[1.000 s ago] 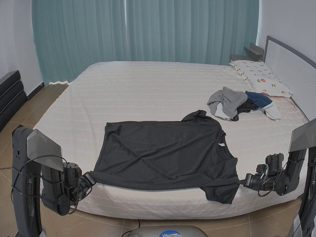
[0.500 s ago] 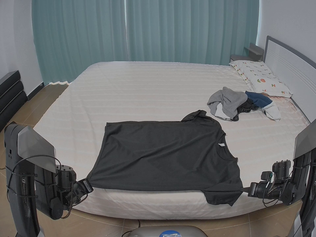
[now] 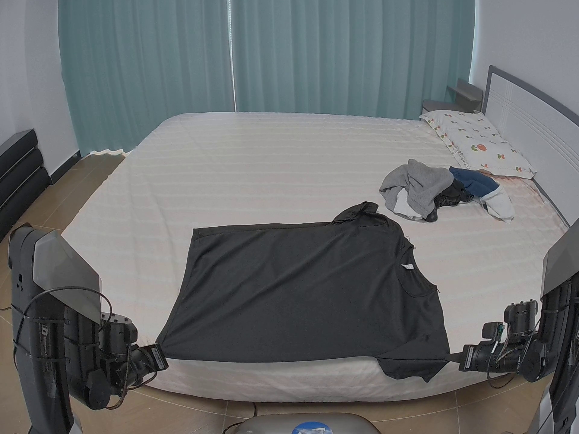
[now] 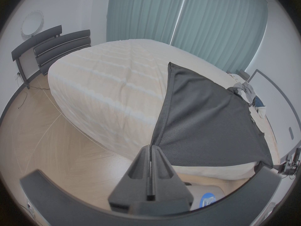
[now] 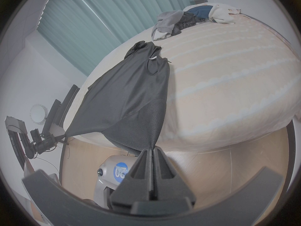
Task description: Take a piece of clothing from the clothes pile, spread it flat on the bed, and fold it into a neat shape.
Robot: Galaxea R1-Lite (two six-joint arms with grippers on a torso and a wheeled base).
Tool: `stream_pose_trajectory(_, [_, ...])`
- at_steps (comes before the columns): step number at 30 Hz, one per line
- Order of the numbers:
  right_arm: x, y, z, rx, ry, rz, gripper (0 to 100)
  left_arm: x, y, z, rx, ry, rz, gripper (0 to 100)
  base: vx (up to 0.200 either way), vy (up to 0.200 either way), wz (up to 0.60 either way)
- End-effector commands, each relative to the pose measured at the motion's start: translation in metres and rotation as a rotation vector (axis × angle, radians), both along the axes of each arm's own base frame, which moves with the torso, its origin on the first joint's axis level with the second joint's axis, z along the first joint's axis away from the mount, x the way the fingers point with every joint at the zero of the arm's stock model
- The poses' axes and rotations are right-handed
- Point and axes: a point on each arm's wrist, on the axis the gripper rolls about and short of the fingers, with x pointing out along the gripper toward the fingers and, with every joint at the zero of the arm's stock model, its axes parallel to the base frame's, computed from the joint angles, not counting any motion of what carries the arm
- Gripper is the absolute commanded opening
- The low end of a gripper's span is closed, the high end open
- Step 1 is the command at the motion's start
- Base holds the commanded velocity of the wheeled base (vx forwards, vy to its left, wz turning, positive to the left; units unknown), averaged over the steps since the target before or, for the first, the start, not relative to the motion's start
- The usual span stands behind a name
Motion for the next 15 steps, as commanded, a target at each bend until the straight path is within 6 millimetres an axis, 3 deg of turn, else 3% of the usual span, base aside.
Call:
stream_pose_trajectory(1, [-0.005,-0.006,0.001,-0.011,0.008,-0.019,0,-0.003,-0.001,-0.006,0.009,0.023,-0.007,0,0.0,0.0,0.0])
stream_pose_trajectory(15, [-0.01,-0.015,-0.001,-0.056,0.037,-0.014,0,-0.013,-0.013,-0.012,0.038,0.074,-0.057,0,0.0,0.0,0.0])
